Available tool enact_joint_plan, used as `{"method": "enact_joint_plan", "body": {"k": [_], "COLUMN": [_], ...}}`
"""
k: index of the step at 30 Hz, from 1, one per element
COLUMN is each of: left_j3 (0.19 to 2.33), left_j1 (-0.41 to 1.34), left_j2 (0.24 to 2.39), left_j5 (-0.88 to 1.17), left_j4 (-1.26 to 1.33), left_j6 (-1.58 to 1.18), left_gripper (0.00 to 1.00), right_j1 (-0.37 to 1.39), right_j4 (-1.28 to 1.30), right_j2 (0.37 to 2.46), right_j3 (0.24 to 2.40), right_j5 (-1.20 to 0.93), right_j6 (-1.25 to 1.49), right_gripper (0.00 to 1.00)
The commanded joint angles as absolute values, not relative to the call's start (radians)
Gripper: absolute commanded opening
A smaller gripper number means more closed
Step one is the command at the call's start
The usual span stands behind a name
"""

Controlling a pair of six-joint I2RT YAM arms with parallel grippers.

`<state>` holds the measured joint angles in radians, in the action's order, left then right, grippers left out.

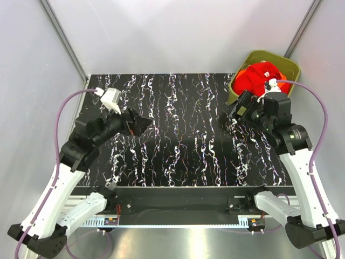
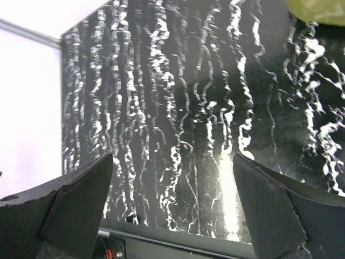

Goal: Fold and stack the t-shirts
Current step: Grab the tshirt from the pile

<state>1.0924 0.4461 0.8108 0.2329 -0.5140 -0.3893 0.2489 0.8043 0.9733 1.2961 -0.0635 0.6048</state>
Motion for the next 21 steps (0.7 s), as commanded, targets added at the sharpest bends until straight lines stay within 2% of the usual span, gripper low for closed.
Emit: {"method": "enact_joint_plan", "body": {"k": [1, 5, 7, 11, 14, 18, 20, 21], "left_j3": [1.054, 0.974, 0.927, 0.867, 0.870, 0.865, 0.861, 0.861], "left_j1": [0.449, 0.449, 0.449, 0.449, 0.449, 0.449, 0.449, 0.449], "left_j2": [0.818, 0.821, 0.830, 0.833, 0.845, 0.838, 0.821, 0.816], "left_j5": [0.249, 0.174, 0.164, 0.175, 0.201, 0.252, 0.239, 0.235], "left_j4": [-0.463, -0.451, -0.449, -0.431, -0.431, -0.433, -0.434, -0.434], "left_j6": [-0.370, -0.324, -0.299, -0.293, -0.293, -0.284, -0.285, -0.285], "left_gripper": [0.99, 0.99, 0.99, 0.99, 0.99, 0.99, 0.99, 0.99], "right_j1": [0.247, 0.247, 0.247, 0.244, 0.189, 0.048, 0.006, -0.026], "right_j4": [0.781, 0.781, 0.791, 0.772, 0.746, 0.714, 0.700, 0.698], "right_j2": [0.999, 1.023, 1.049, 1.163, 1.273, 1.387, 1.463, 1.491], "right_j3": [1.270, 1.212, 1.232, 1.327, 1.388, 1.479, 1.543, 1.567], "right_j5": [0.024, 0.167, 0.202, 0.447, 0.474, 0.396, 0.353, 0.354], "right_j6": [0.633, 0.718, 0.690, 0.619, 0.557, 0.500, 0.438, 0.425], "right_gripper": [1.00, 1.00, 1.00, 1.00, 1.00, 1.00, 0.93, 0.82]}}
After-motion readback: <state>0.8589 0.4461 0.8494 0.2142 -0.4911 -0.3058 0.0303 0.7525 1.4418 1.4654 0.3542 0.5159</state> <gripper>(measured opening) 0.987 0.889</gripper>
